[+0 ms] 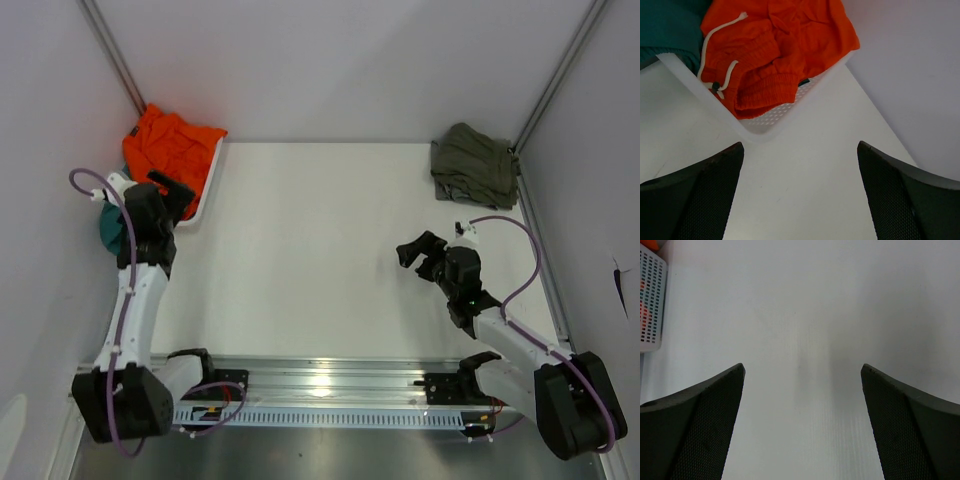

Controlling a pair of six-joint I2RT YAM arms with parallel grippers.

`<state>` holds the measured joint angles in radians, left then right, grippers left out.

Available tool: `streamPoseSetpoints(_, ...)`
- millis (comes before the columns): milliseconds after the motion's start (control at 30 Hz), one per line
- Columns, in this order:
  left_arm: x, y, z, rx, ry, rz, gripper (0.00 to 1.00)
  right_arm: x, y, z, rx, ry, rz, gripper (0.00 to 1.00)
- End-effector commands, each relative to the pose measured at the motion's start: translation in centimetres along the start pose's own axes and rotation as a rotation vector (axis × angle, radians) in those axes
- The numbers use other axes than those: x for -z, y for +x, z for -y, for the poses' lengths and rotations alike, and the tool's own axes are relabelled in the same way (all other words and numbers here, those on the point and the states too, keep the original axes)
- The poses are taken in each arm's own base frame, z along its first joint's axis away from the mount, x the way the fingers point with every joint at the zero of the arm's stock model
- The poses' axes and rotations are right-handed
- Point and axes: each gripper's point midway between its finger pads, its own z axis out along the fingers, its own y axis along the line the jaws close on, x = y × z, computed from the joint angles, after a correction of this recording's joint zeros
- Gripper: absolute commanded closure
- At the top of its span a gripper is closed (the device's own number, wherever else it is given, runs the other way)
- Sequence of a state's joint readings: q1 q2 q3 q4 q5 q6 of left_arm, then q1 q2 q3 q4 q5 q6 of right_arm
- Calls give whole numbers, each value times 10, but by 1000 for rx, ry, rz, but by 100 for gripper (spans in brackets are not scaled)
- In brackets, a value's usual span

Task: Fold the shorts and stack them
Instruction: Grab the shorts from the pile

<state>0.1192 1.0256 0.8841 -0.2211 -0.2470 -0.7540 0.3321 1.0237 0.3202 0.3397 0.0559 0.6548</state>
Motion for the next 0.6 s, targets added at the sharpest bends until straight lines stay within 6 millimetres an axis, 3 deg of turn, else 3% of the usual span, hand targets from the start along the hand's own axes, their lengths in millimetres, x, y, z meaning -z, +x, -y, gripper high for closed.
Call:
streamPoseSetpoints(0,-16,-3,9,43,12,-62,4,0,-12,-10,-8,-33,53,0)
streamPoseSetpoints(167,-56,-11,20,62,1,-107,2,1,-14,-11,-2,-36,58,0)
streamPoseSetpoints(200,-68,2,17,78,-7,-165,2,2,-14,-11,1,-37,57,0)
streamPoseSetpoints(300,-86,13,15,128,18,-210,4,2,-16,-10,10,-29,64,0)
streamPoseSetpoints(567,-103,16,0,208,-23,-157,4,1,-16,-9,16,-25,65,0)
